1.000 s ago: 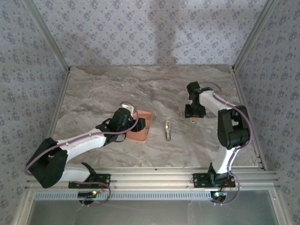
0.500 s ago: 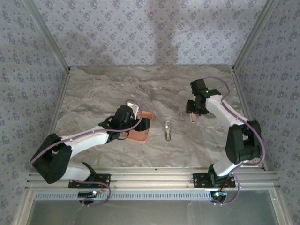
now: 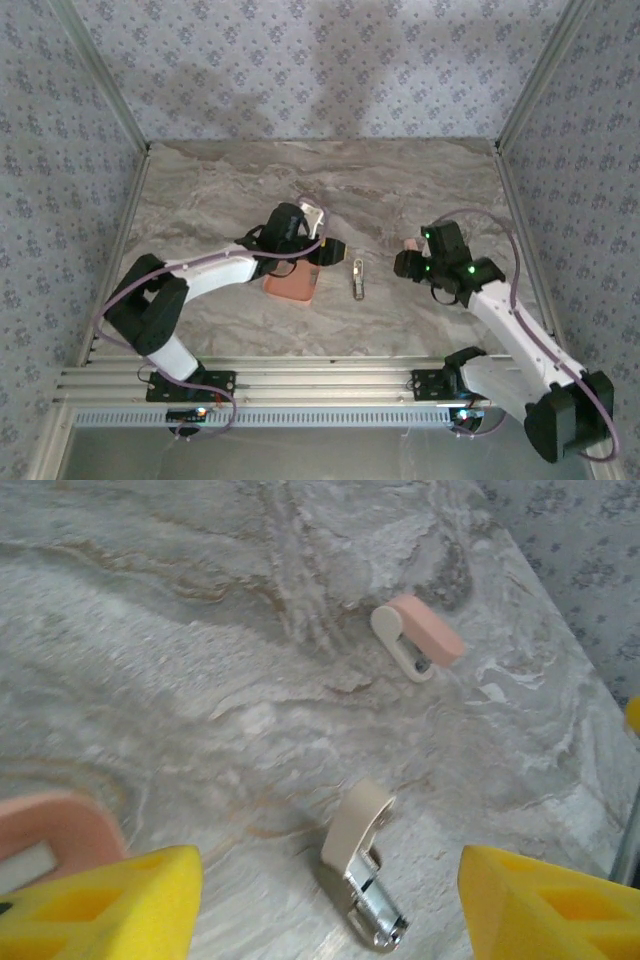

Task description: Load the staples into the stapler

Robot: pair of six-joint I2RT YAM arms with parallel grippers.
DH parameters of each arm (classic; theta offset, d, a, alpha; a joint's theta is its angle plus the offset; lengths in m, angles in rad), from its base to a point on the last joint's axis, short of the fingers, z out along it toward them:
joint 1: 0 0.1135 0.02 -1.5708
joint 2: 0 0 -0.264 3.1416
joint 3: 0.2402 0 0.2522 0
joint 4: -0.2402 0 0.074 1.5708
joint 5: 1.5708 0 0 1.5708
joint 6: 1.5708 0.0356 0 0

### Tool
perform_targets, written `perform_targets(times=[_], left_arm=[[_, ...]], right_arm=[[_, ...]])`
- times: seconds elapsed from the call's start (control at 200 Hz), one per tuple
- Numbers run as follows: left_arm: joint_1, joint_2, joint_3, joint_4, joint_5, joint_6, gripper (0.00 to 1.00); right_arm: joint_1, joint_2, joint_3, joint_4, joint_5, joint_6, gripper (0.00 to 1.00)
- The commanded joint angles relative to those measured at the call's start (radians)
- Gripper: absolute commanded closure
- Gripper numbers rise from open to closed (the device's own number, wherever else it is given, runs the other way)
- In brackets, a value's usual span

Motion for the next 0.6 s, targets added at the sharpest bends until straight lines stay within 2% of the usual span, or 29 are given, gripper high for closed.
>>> perform_targets(times=[0.0, 0.305, 0.595], left_arm=[[0.003, 0.056, 0.075, -0.018, 0.108, 0.019, 0.32], [-0.039, 0.208, 0.235, -0.108, 0.157, 0.056, 0.32], [-0.046, 0.286, 0.302, -0.131, 0.168, 0.059, 0.32]], right_arm=[[0.046, -0.070, -0.116, 0.122, -0.114, 0.216, 0.46], [0.233, -0.114, -0.316, 0.352, -0.083, 0.472, 0.46], [0.267, -0.074, -0.375, 0.462, -0.094, 0.536, 0.46]])
